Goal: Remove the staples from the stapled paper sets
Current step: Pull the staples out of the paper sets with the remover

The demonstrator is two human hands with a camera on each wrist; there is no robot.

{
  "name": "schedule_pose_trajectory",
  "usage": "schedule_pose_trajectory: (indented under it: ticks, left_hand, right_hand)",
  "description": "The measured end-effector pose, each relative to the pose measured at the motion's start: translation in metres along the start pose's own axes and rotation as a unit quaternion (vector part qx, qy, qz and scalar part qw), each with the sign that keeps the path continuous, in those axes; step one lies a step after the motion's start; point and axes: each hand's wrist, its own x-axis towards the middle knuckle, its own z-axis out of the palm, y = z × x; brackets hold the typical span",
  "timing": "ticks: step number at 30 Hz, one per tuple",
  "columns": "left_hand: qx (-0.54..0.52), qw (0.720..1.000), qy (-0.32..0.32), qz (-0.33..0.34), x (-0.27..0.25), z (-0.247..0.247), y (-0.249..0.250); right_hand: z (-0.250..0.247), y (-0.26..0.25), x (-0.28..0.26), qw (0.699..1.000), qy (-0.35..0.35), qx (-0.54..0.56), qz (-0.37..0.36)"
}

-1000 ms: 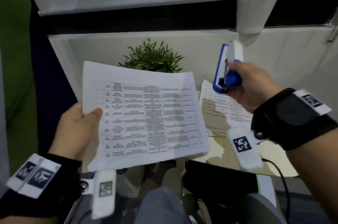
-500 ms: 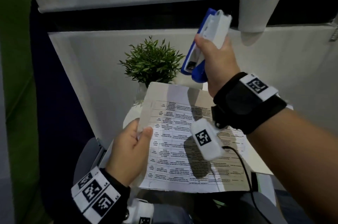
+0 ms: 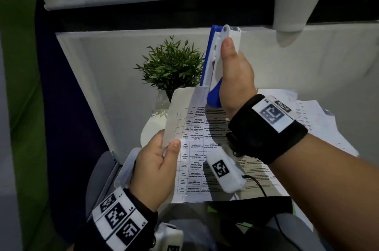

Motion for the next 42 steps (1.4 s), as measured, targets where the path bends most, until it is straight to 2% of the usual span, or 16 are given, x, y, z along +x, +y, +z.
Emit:
schedule_pose_trajectory:
  ticks: [9,14,18,24,26,28,30,31,33,34,35,37,39,40,41,42]
  left_hand:
    - [0.001,1.000,-0.023,0.019,-0.004,0.004,-0.004]
    - [-0.031,0.996,-0.077,-0.025,-0.005,0.007,-0.008]
    - [-0.049,0.996,-0.063,-0.047,0.010,0.005,-0.006]
    - [-0.063,0.989,-0.068,-0.117,0.018,0.003,-0.019]
    - [-0.060,0.986,-0.070,-0.136,0.018,0.001,-0.027]
    - [-0.051,0.984,-0.071,-0.155,0.021,0.000,-0.037]
    - [-0.052,0.981,-0.070,-0.175,0.025,-0.001,-0.047]
    - [-0.047,0.979,-0.080,-0.181,0.027,-0.001,-0.051]
    - [-0.047,0.974,-0.097,-0.197,0.033,0.001,-0.057]
    - [-0.054,0.972,-0.104,-0.204,0.035,0.002,-0.061]
    - [-0.057,0.971,-0.111,-0.204,0.037,0.004,-0.062]
    - [-0.039,0.979,-0.094,-0.177,0.040,0.007,-0.065]
    - [0.148,0.985,-0.006,-0.091,0.038,0.009,-0.064]
    - [0.263,0.964,0.049,-0.004,0.036,0.009,-0.060]
    - [0.331,0.937,0.057,0.096,0.033,0.009,-0.056]
    - [0.374,0.911,0.009,0.176,0.030,0.011,-0.054]
  right_hand:
    - [-0.006,0.007,0.001,0.999,-0.027,0.008,-0.025]
    - [-0.005,0.013,-0.001,0.994,-0.071,-0.052,-0.061]
    - [-0.008,0.020,-0.011,0.990,-0.072,-0.054,-0.109]
    - [-0.039,0.019,0.015,0.995,0.073,0.062,0.006]
    - [-0.060,0.017,0.026,0.999,0.039,0.002,0.024]
    - [-0.076,0.012,0.029,0.991,-0.054,-0.124,0.026]
    - [-0.083,0.008,0.024,0.947,-0.185,-0.261,0.030]
    - [-0.081,0.007,0.020,0.901,-0.259,-0.347,0.027]
    - [-0.073,0.018,0.015,0.752,-0.384,-0.536,-0.008]
    - [-0.070,0.028,0.013,0.688,-0.419,-0.593,-0.016]
    - [-0.068,0.038,0.011,0.653,-0.438,-0.618,-0.005]
    - [-0.067,0.057,0.005,0.631,-0.453,-0.630,0.012]
    - [-0.068,0.071,0.001,0.616,-0.446,-0.649,-0.013]
    - [-0.068,0.074,-0.001,0.614,-0.432,-0.659,-0.035]
    - [-0.068,0.076,-0.002,0.612,-0.416,-0.670,-0.059]
    - [-0.069,0.078,-0.002,0.612,-0.400,-0.677,-0.085]
